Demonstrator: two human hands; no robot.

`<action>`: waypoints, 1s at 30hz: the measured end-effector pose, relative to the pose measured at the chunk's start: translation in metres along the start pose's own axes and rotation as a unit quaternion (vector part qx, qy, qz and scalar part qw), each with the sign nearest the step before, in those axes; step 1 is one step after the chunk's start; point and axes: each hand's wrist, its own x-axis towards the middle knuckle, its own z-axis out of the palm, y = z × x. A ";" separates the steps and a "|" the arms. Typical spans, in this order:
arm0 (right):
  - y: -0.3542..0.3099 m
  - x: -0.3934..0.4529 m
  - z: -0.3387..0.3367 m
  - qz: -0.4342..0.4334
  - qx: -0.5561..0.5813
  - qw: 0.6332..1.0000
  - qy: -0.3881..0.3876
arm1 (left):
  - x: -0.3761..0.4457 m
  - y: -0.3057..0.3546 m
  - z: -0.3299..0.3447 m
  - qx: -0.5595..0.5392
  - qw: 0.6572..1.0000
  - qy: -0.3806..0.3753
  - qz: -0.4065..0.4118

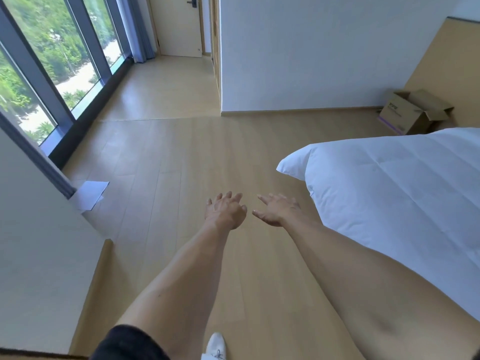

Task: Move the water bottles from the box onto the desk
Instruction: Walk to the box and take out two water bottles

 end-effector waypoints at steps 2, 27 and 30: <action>-0.014 0.028 -0.014 0.005 0.004 1.000 0.006 | 0.031 -0.016 -0.016 0.007 1.000 0.002 0.007; 0.050 0.374 -0.155 0.055 0.084 0.995 0.003 | 0.425 0.000 -0.116 0.099 0.993 -0.035 0.050; 0.068 0.415 -0.175 0.059 0.091 0.994 0.008 | 0.473 0.018 -0.128 0.099 0.993 -0.031 0.059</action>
